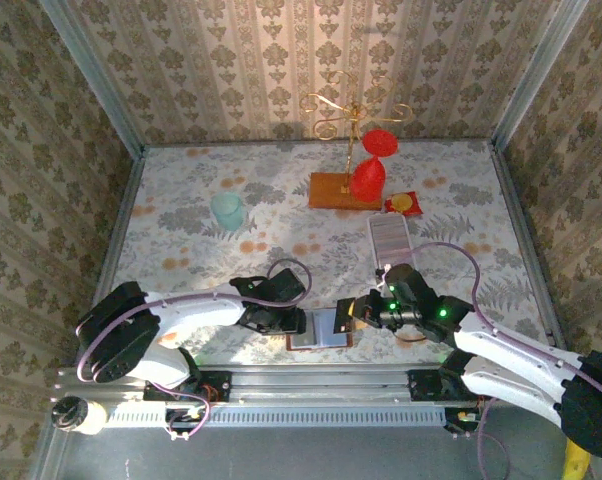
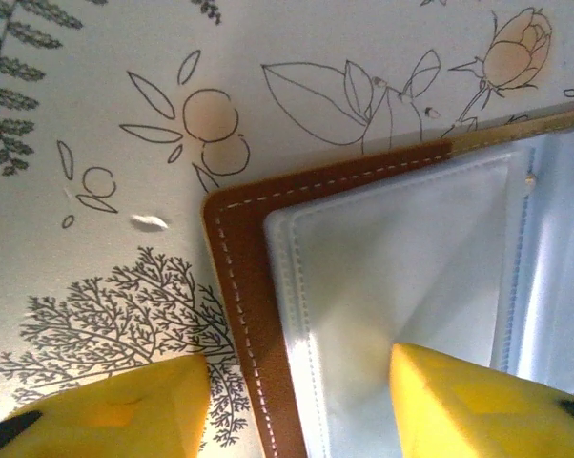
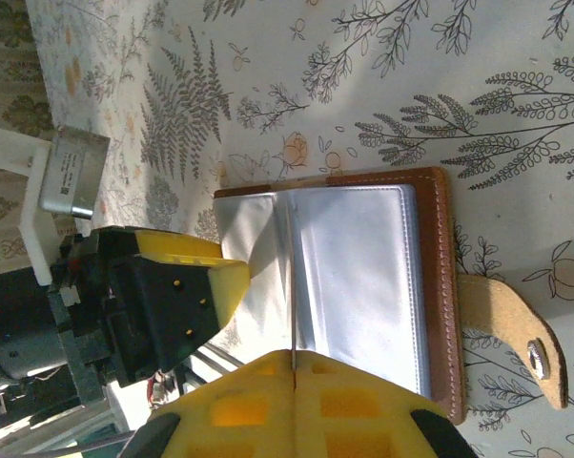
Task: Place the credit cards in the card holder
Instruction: Insert the credit card into the card slot.
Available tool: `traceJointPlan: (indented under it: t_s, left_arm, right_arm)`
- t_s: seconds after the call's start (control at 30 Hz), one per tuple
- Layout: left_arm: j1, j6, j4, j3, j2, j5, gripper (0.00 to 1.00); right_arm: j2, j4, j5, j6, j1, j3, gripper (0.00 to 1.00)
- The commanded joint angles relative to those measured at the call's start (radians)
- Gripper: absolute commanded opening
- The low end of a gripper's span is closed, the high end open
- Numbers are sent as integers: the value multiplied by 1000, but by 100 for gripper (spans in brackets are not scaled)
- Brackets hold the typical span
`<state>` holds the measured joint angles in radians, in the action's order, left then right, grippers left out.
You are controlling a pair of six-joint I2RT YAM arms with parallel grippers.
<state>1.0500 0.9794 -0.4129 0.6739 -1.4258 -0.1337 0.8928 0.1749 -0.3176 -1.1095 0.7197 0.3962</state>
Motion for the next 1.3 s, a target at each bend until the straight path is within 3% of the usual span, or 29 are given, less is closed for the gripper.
traceJointPlan:
  t_s: [0.0,0.4,0.7,1.27]
  left_arm:
    - [3,5,62,-33,-70,-45,47]
    - [1,-1,49,-49,-77,-48,34]
    - [-2,-10,39,-56,-81,-49,33]
    - [-5,-10,39,-64,-88,-53,33]
  right_arm:
    - [6,-28,29,-19,10,2,0]
    - [71,-91,35,-33,51,-2,0]
    - [109,-100,101,8,72,-13,0]
    - [170,-414,202,-52,72,-109,0]
